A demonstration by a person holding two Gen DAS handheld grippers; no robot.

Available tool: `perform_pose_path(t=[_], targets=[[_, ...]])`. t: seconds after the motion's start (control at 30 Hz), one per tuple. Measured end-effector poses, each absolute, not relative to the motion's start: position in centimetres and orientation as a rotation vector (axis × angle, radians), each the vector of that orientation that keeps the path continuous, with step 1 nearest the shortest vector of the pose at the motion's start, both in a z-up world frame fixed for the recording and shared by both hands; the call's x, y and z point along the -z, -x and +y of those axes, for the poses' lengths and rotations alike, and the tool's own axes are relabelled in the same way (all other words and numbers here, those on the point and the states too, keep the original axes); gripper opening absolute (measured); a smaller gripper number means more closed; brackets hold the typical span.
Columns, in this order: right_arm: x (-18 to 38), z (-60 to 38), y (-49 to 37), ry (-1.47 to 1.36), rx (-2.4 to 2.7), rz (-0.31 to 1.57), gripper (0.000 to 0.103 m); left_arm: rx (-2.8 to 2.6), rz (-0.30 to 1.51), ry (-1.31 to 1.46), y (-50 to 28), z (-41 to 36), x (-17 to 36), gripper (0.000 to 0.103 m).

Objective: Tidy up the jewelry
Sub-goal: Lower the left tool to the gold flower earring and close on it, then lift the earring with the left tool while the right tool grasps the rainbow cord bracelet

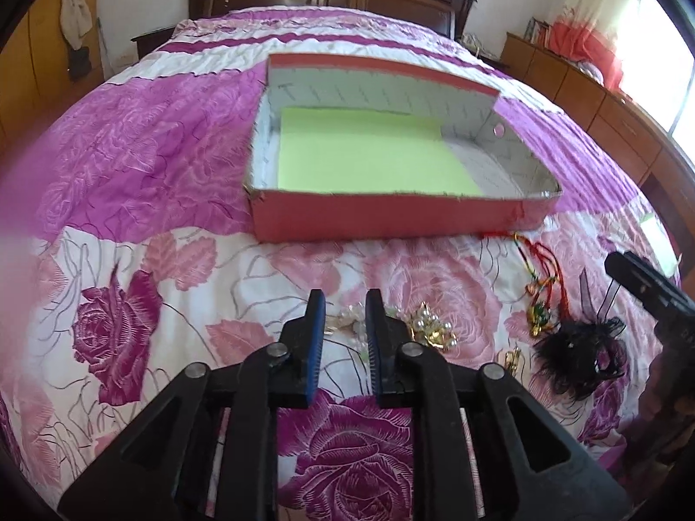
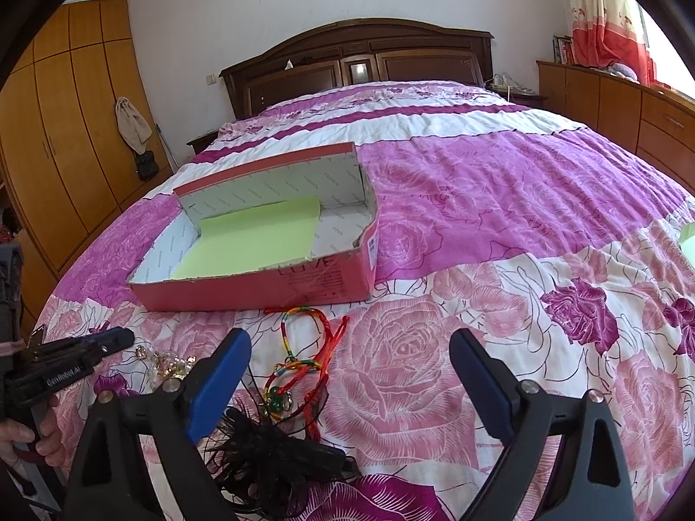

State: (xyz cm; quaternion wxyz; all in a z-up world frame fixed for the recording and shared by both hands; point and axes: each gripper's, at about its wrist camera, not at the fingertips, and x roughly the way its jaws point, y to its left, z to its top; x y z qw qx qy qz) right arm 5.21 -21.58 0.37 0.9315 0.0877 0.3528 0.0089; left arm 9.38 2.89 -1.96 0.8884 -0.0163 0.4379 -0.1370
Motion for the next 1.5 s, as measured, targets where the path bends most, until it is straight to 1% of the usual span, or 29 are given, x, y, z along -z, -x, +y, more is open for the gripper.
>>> perform_pose_path(t=[0.1,0.17,0.4,0.73,1.07,1.17,1.33,1.5], targets=[[-0.3,-21.6,-5.2,-0.179,-0.018,0.724,0.095,0.286,0.930,0.007,-9.5,2.3,2.7,0.017],[-0.3,-21.6,-5.2,-0.179,-0.019,0.722,0.095,0.291,0.939,-0.012,-9.6,2.0,3.2,0.017],[-0.2,-21.5,-5.2,-0.177,-0.023,0.728,0.095,0.284,0.932,-0.071,-9.4,1.4,3.2,0.017],[-0.3,-21.4,-5.5,-0.172,-0.025,0.733,0.095,0.220,0.893,-0.043,-9.2,4.2,2.1,0.017],[-0.2,-21.4,-5.6,-0.168,-0.026,0.740,0.095,0.251,0.950,-0.087,-9.8,3.2,4.4,0.013],[-0.2,-21.5,-5.8,-0.171,-0.028,0.746,0.095,0.256,0.949,-0.082,-9.9,3.2,4.5,0.006],[-0.1,-21.6,-6.3,-0.177,-0.033,0.773,0.091,0.268,0.931,-0.055,-9.7,3.7,4.2,0.006],[-0.1,-22.1,-7.6,-0.191,-0.061,0.815,0.082,0.269,0.923,-0.037,-9.6,4.0,4.1,0.006]])
